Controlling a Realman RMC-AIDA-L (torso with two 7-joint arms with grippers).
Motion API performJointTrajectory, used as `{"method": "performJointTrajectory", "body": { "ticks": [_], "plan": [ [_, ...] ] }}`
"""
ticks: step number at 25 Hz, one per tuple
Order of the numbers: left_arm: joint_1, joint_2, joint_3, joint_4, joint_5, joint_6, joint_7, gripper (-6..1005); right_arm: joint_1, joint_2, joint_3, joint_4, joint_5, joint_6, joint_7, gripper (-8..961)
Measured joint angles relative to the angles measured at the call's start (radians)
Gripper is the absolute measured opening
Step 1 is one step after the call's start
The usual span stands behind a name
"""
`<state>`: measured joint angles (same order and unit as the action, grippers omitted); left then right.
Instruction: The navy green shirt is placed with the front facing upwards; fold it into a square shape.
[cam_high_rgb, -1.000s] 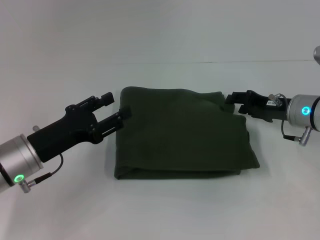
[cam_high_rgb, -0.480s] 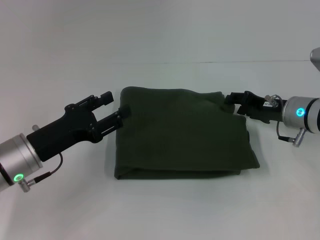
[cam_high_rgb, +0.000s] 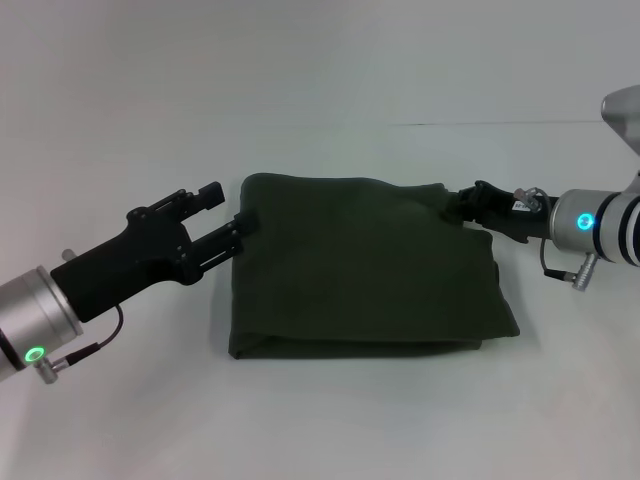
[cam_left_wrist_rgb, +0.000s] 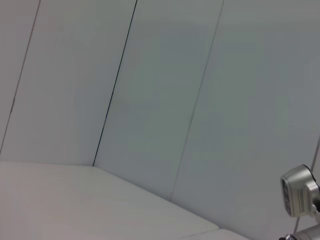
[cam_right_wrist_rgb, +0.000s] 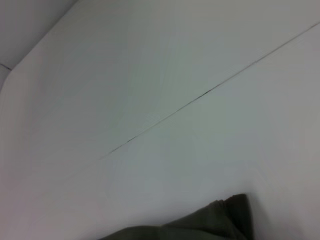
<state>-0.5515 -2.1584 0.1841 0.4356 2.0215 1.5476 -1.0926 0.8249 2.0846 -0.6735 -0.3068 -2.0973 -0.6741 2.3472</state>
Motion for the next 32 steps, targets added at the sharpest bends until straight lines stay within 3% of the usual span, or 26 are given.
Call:
{"method": "performJointTrajectory", "body": {
  "ticks": [9, 32],
  "plan": [
    [0.002, 0.002, -0.004, 0.002, 0.000, 0.000, -0.001, 676, 0.001, 0.000, -0.001, 0.000, 0.005, 0.001, -0.024, 29],
    [-0.006, -0.005, -0.001, 0.000, -0.011, -0.026, 0.000, 676, 0.042, -0.024, -0.001, -0.073, 0.002, 0.014, -0.086, 44]
  ]
}}
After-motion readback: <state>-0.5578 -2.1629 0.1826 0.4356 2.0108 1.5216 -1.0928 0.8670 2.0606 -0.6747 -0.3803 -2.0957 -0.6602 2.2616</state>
